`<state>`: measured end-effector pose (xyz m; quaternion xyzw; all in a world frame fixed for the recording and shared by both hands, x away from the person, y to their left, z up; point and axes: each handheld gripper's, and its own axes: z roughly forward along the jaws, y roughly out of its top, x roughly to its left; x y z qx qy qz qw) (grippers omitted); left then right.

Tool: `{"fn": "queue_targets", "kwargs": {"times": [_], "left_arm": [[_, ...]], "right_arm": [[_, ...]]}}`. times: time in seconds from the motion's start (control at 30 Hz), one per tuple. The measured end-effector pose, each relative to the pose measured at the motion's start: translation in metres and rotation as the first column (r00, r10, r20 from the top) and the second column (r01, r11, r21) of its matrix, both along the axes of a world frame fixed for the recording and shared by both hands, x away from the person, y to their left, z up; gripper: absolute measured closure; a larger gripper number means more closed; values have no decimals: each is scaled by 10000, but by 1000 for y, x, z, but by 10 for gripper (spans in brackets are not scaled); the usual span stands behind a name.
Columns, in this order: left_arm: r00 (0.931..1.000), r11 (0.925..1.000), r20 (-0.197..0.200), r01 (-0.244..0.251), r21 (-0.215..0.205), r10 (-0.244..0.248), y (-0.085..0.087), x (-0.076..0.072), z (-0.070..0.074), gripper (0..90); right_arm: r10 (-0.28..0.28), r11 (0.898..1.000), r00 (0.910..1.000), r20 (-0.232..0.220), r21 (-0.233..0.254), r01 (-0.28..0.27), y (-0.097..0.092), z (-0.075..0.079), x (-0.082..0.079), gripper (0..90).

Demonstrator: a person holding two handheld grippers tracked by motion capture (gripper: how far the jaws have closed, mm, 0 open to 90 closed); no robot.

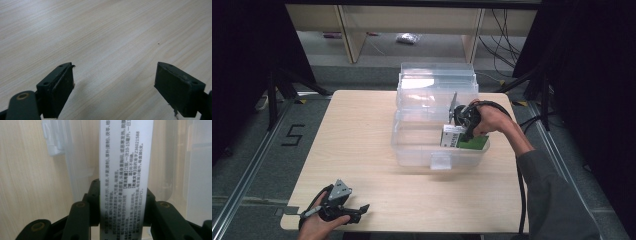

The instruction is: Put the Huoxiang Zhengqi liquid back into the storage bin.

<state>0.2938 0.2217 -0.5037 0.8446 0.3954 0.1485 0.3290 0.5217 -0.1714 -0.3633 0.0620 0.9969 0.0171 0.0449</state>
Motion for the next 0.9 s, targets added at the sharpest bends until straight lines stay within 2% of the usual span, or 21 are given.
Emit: {"fn": "queue_targets", "kwargs": {"times": [0.03,0.33,0.37,0.43,0.6,0.7,0.9], "left_arm": [[10000,10000,0,0,0,0,0,0,0,151],[10000,10000,-4,1,-7,-1,0,0,0,152],[10000,10000,3,-2,-20,2,0,0,0,151],[10000,10000,4,-3,-15,3,0,0,0,151],[10000,10000,-8,13,15,-13,0,0,0,151],[10000,10000,-45,16,3,-16,0,0,0,151],[10000,10000,-40,24,14,-24,0,0,0,151]], "right_arm": [[311,9995,9995,52,34,-312,0,-2,3,640],[216,9997,9998,56,102,-217,-1,-8,6,639],[199,9998,9998,-55,-13,-199,-1,-11,6,639],[367,9993,9993,-34,24,-367,-2,-14,7,639],[237,9997,9997,-81,14,-237,-4,-18,7,638],[395,9991,9992,-48,-116,-396,-4,-22,9,638],[256,9995,9996,-94,-169,-258,-2,-24,8,637]]}}
